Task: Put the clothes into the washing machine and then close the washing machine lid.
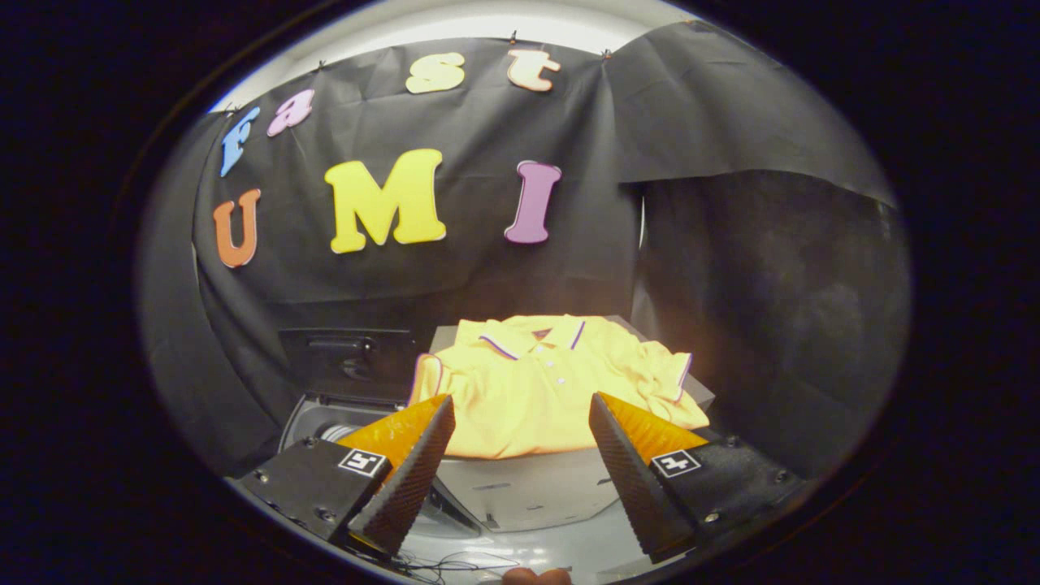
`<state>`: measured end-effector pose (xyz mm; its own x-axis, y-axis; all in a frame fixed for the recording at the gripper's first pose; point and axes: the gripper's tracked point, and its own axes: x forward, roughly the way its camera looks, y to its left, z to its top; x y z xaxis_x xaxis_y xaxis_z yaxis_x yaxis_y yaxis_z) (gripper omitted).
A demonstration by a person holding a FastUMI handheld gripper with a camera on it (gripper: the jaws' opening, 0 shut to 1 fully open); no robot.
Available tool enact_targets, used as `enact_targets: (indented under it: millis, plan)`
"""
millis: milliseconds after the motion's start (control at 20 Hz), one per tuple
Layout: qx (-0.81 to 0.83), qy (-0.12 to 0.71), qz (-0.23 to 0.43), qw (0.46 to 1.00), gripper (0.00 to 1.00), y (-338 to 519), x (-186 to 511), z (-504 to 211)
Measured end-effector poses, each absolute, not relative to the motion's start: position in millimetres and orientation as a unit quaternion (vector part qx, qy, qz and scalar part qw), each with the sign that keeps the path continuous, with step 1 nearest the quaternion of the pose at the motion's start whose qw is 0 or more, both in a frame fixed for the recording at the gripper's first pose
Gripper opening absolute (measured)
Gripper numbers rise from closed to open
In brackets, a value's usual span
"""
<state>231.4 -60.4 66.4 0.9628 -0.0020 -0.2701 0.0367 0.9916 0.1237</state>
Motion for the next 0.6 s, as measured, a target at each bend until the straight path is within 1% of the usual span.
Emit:
enact_targets:
  millis: [200, 400, 600]
  plan:
    - [0.030, 0.171, -0.007, 0.985, 1.00, -75, 288, 58]
    - [0.016, 0.209, 0.008, 0.978, 1.00, -83, 335, 38]
    - [0.009, 0.236, 0.013, 0.972, 1.00, -93, 369, 25]
